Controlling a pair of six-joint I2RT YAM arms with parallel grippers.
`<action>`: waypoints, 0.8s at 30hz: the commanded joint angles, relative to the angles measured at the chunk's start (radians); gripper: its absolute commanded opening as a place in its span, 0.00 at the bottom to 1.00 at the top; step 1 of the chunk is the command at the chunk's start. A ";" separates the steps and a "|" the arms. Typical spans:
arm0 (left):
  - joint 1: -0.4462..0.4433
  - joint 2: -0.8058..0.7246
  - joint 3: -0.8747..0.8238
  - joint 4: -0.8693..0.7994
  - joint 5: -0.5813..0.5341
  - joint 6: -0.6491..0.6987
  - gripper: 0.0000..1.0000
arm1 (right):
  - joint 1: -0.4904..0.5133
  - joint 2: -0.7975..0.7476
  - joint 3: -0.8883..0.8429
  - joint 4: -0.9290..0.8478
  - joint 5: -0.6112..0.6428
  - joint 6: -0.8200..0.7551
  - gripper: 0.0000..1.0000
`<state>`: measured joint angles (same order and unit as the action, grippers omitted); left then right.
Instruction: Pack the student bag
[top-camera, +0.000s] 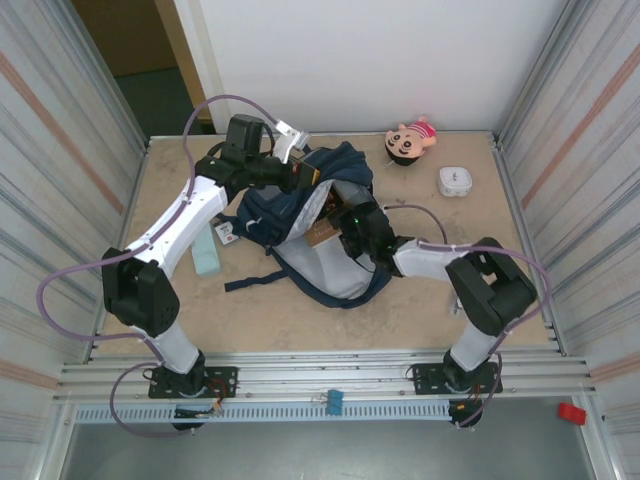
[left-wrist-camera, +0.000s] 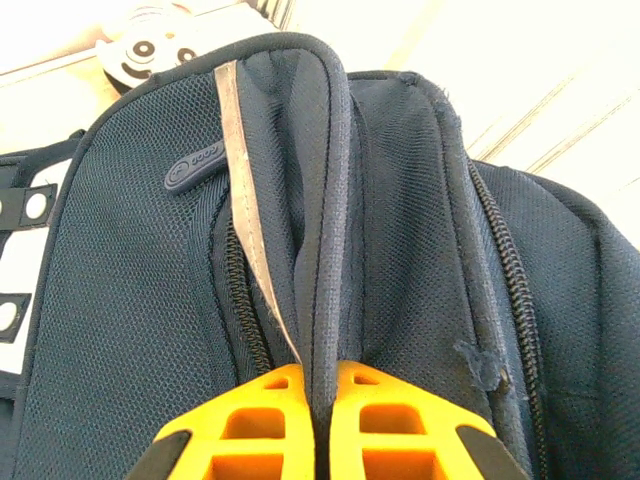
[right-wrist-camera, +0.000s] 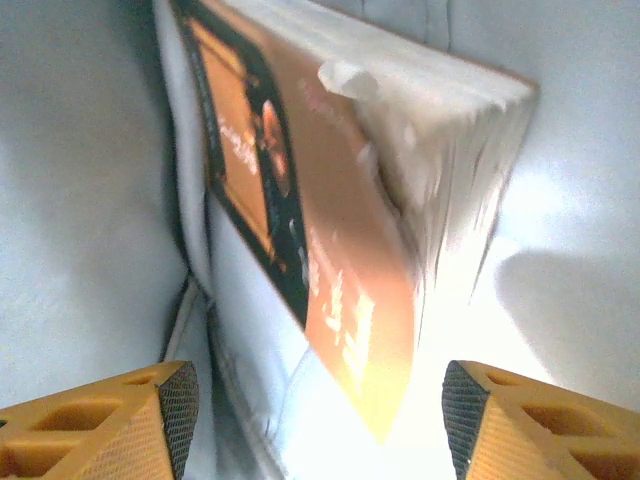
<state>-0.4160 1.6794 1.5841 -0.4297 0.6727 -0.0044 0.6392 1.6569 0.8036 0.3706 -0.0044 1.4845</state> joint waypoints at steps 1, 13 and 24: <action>0.013 -0.005 0.001 0.089 0.004 0.041 0.00 | -0.007 -0.116 -0.056 -0.043 -0.030 -0.011 0.66; -0.093 0.015 -0.135 0.073 -0.130 0.168 0.00 | -0.019 -0.675 -0.057 -0.686 0.187 -0.265 0.69; -0.300 0.165 -0.289 0.082 -0.340 0.318 0.03 | -0.091 -0.962 -0.157 -0.754 0.252 -0.482 0.66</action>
<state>-0.6994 1.7969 1.3197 -0.3508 0.4206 0.2489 0.5591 0.7158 0.6533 -0.3405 0.2100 1.1404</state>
